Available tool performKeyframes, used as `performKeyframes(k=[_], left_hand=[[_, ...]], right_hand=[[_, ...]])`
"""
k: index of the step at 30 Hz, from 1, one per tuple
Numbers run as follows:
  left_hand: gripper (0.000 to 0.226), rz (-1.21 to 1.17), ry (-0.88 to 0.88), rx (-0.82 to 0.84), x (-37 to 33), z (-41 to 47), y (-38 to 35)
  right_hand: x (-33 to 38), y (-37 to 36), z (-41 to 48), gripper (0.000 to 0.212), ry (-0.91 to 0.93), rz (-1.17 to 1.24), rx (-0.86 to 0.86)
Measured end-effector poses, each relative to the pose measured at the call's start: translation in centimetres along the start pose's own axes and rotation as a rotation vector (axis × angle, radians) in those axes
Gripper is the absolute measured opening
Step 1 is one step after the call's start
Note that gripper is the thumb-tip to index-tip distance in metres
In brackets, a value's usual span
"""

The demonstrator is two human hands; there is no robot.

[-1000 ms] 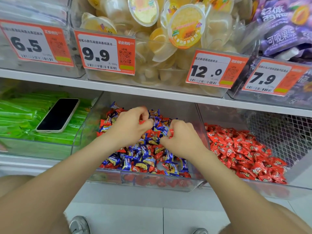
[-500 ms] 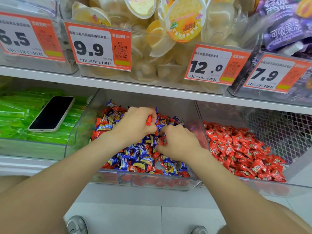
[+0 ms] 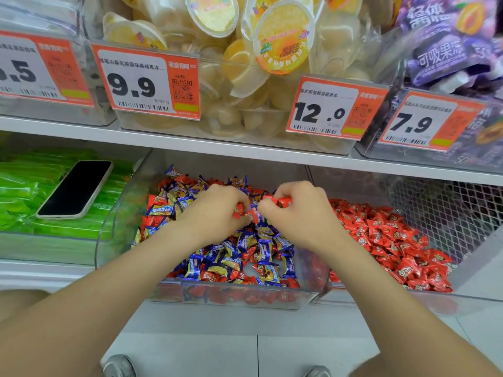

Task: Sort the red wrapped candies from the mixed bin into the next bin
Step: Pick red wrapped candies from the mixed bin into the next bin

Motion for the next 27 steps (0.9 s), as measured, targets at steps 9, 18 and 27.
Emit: performKeyframes(k=[9, 18, 27], left_hand=[[0.015, -1.016, 0.230, 0.182, -5.8, -3.8, 1.4], [0.014, -0.314, -0.205, -0.011, -15.7, 0.3, -0.2], [0.067, 0.109, -0.398, 0.347, -20.2, 6.5, -5.7]], right_hand=[[-5.2, 4.9, -2.2, 0.034, -0.293, 0.567, 0.036], [-14.7, 10.0, -3.7, 0.024, -0.430, 0.335, 0.044], [-16.1, 11.8, -4.8, 0.025, -0.453, 0.378, -0.081]])
Point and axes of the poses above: each hand's wrist, its own z-axis towards the middle knuckle, its own y-axis out of the back of the hand, x = y × z, the point moved 4 cm from there along z, towards the middle knuckle
